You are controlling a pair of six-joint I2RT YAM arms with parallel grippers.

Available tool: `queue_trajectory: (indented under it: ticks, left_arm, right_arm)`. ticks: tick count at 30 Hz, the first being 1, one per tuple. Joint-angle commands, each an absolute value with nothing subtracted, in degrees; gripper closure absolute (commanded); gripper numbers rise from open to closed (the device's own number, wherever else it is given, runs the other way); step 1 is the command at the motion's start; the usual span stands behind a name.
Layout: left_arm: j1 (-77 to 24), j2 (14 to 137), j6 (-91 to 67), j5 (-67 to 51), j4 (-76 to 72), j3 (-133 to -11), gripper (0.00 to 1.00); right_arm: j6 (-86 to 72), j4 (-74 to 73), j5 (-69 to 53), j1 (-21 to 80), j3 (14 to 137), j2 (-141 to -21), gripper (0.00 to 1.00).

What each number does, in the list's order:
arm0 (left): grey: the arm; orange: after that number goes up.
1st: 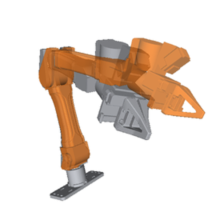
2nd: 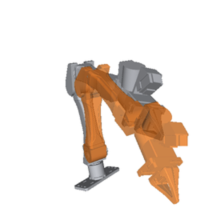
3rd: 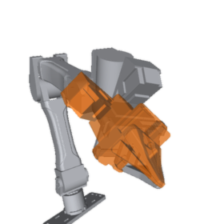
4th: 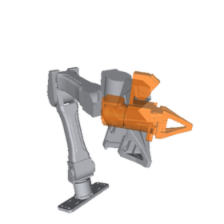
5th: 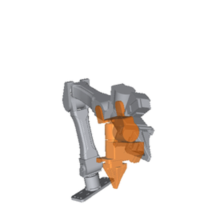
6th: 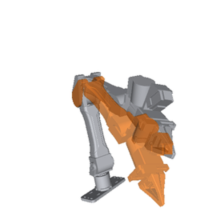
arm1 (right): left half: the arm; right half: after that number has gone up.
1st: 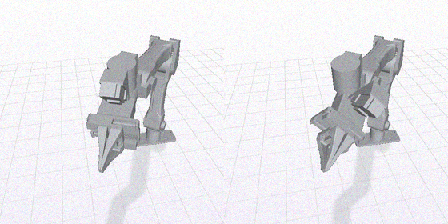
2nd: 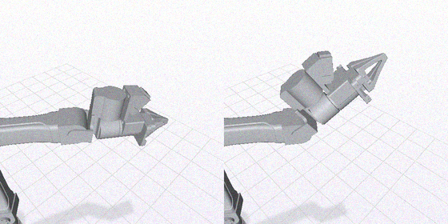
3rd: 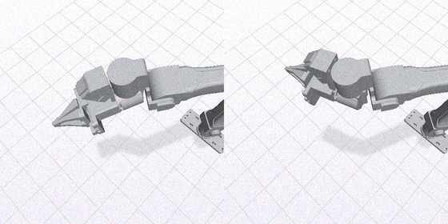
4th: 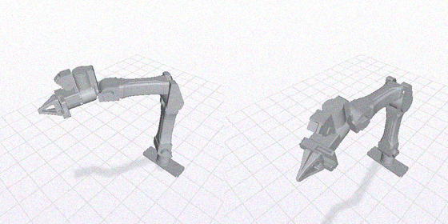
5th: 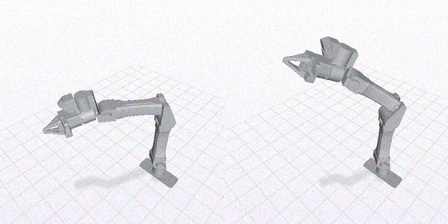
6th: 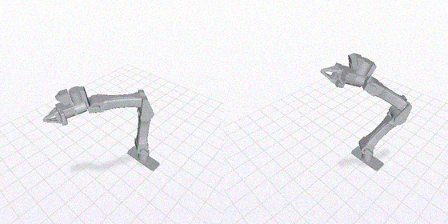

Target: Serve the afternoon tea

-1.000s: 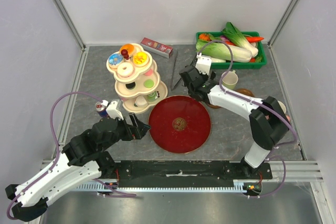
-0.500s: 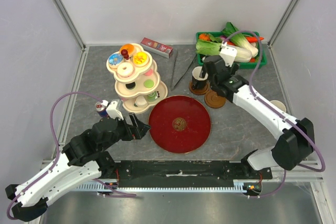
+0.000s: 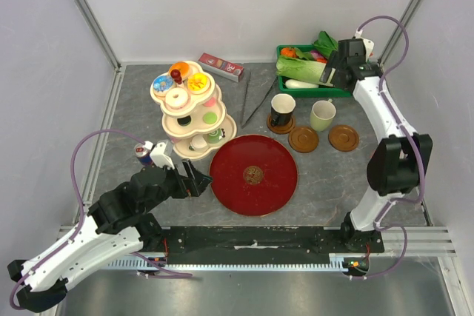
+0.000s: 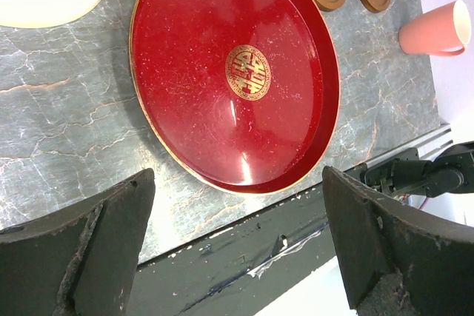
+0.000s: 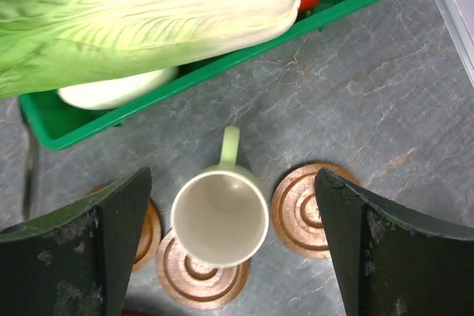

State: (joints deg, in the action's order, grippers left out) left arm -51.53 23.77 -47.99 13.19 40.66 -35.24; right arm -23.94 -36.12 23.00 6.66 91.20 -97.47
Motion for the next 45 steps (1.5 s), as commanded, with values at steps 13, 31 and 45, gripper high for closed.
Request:
queue_trajectory:
  ticks: [13,31,45]
  left_arm:
    - [-51.9,27.5,-49.0,14.9,40.0,-35.8,0.01]
    - [-51.9,27.2,-48.9,14.7,39.0,-35.2,0.01]
    - [-51.9,25.4,-48.7,14.4,38.8,-35.0,0.01]
  right_arm:
    - [-18.2,-43.0,6.5,3.0,97.9,-109.9,0.02]
    - [-13.4,-51.3,29.3,11.1,93.0,-108.8,0.02]
    - [-14.1,-52.3,26.0,11.2,90.7,-106.3,0.02]
